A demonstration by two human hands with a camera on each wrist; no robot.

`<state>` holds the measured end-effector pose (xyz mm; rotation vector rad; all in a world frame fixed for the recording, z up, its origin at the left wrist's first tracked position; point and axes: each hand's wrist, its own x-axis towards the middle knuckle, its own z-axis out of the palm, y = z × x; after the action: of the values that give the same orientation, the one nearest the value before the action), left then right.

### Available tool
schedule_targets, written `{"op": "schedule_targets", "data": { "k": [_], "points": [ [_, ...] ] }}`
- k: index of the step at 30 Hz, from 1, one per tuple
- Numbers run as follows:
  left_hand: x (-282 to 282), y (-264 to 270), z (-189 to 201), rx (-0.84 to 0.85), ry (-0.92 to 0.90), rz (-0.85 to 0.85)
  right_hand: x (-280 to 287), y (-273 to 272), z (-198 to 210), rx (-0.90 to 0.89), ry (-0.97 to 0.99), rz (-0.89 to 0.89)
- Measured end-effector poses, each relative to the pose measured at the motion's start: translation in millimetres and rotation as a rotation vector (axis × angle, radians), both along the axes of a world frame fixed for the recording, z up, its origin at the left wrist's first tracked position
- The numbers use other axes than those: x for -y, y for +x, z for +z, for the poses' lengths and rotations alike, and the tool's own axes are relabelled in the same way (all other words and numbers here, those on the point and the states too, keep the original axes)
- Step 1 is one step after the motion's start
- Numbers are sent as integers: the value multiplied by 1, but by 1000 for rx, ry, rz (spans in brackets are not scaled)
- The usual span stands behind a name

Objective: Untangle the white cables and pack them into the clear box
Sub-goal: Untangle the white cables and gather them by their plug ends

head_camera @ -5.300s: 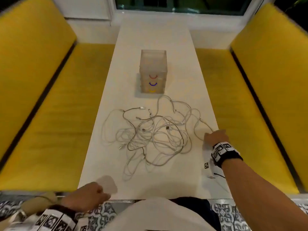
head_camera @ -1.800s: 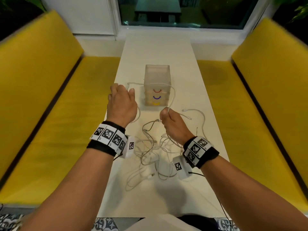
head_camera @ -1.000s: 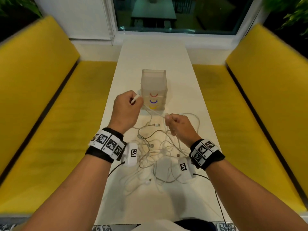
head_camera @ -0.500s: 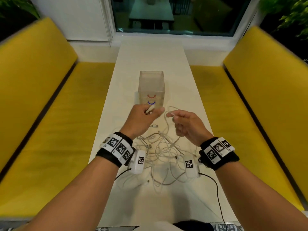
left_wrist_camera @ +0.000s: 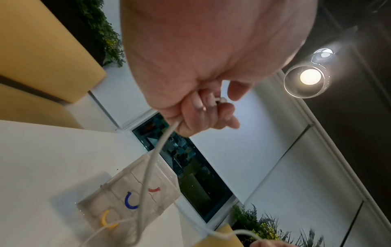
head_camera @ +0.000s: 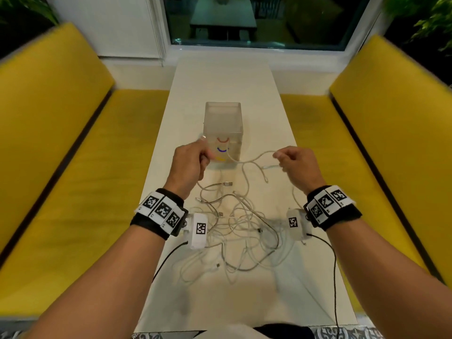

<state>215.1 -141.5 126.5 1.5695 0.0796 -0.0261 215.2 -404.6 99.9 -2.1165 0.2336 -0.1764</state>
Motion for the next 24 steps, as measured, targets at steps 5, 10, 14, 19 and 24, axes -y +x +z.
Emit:
{"op": "schedule_targets", "data": {
  "k": [5, 10, 14, 19, 24],
  "points": [
    [2, -2, -5, 49, -126, 60, -16, 6, -21, -2, -325, -198],
    [-4, 1, -12, 160, -199, 163, -69, -12, -31, 155, -431, -49],
    [-10, 2, -14, 212, -232, 180, -90, -18, -50, 123, -500, 61],
    [-16, 1, -19, 219, -260, 173, -104, -27, -53, 198, -400, 236],
    [-19, 1, -19, 220, -313, 176, -128, -51, -59, -92, -292, 665]
  ]
}}
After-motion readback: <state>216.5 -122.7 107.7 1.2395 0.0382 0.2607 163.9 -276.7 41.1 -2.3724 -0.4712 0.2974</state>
